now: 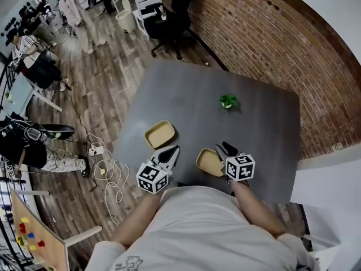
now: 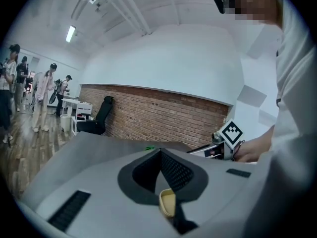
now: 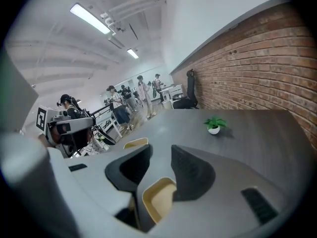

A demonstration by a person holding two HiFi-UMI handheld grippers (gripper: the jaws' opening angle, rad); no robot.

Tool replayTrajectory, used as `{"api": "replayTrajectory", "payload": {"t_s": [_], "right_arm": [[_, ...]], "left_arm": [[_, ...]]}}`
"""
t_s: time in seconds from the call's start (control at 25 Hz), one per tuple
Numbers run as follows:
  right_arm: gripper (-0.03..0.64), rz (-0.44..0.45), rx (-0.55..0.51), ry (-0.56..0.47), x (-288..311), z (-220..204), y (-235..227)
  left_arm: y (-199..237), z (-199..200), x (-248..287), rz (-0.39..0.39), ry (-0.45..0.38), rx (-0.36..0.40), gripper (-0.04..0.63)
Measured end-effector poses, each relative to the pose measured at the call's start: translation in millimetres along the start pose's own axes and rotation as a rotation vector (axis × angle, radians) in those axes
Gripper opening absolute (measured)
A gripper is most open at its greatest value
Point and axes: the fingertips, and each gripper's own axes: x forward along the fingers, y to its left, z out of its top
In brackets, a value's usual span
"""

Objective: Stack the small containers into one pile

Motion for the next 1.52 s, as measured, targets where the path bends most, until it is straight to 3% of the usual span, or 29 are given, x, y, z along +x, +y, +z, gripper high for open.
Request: {"api": "replayTrajectory", "payload": {"t_s": [0.4,0.68,1.52], "right_arm": [[0.141,0.124,-0.060,0.043,-2.3,-16.0,9.2],[0.141,0.164,-0.101,0.062,-3.7,-22.1,19.9],[0.141,0.189,-0.178,0.175,59.8,-25.5,79.5]], "left_arm": [[-25.6,-27.0,-23.9,0.135,-0.014,-0.038,0.011],[-30.8,-34.4,-38.9,0.182,-0.024,-0.057,0.011],[48.2,-44.9,-87.5,0.214,-0.020,-0.125,0.011]]}}
